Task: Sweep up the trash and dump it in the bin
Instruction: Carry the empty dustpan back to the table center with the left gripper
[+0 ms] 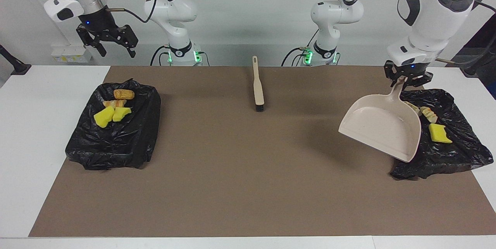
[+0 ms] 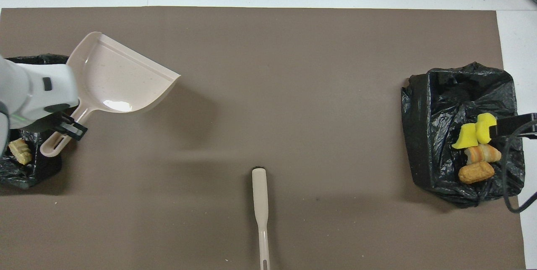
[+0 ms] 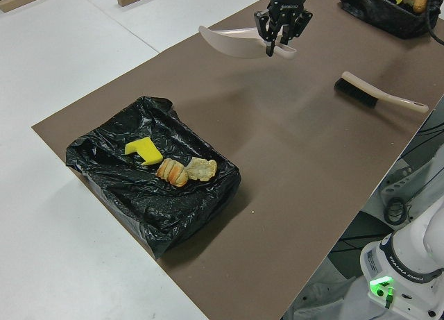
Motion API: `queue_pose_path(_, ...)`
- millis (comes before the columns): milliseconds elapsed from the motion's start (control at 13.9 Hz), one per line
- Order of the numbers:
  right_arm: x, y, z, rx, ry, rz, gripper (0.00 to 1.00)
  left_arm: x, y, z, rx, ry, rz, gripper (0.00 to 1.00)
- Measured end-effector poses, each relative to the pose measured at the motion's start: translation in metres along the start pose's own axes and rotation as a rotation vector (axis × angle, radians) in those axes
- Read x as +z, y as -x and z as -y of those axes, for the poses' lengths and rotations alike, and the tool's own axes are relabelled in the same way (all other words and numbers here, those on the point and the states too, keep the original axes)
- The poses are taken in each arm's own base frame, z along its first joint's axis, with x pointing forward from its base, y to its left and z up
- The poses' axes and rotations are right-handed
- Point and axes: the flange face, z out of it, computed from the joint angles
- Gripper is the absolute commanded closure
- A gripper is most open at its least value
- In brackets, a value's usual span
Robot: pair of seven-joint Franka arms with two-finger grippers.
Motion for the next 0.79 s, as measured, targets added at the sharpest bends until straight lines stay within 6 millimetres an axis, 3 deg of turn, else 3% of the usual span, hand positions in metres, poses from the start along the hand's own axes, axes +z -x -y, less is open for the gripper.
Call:
queue_pose_path(360,0.0,0.0,0.0,0.0,0.0,0.0,0.0,0.018,-0.046,-0.107,-0.11,0.059,-0.029,1.0)
queue_pose_path(577,0.0,0.0,0.0,0.0,0.0,0.0,0.0,0.054,-0.086,-0.172,-0.184,0.07,-0.028,1.0)
queue_pose_path(793,0.0,0.0,0.0,-0.001,0.0,0.0,0.0,0.094,-0.121,-0.204,-0.219,0.099,-0.055,1.0)
